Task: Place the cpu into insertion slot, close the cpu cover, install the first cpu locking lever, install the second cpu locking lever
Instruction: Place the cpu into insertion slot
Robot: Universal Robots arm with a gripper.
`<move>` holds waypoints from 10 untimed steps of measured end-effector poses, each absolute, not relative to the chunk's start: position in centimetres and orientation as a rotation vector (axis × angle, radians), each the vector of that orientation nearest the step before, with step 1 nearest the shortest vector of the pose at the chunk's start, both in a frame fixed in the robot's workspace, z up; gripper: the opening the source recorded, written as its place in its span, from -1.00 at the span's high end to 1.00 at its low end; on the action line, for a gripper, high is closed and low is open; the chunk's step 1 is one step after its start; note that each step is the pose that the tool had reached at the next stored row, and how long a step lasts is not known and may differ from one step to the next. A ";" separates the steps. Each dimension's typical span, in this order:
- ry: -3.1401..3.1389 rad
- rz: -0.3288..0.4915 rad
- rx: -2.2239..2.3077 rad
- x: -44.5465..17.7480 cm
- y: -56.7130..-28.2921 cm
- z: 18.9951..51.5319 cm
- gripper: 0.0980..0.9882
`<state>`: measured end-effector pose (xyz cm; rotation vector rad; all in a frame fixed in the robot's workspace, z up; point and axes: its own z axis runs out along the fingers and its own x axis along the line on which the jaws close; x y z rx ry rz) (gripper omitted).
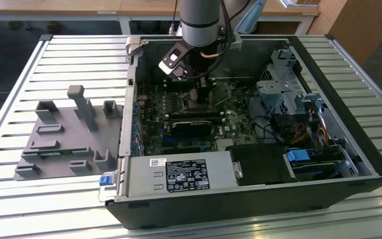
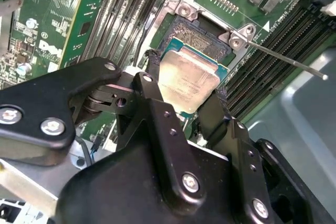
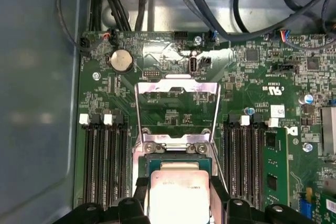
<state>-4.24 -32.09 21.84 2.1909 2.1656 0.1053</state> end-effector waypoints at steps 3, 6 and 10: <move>2.166 0.105 2.191 -4.2 -32.1 21.4 0.00; 2.166 0.105 2.191 -4.3 -32.1 21.1 0.00; 2.166 0.105 2.191 -4.4 -32.1 20.9 0.00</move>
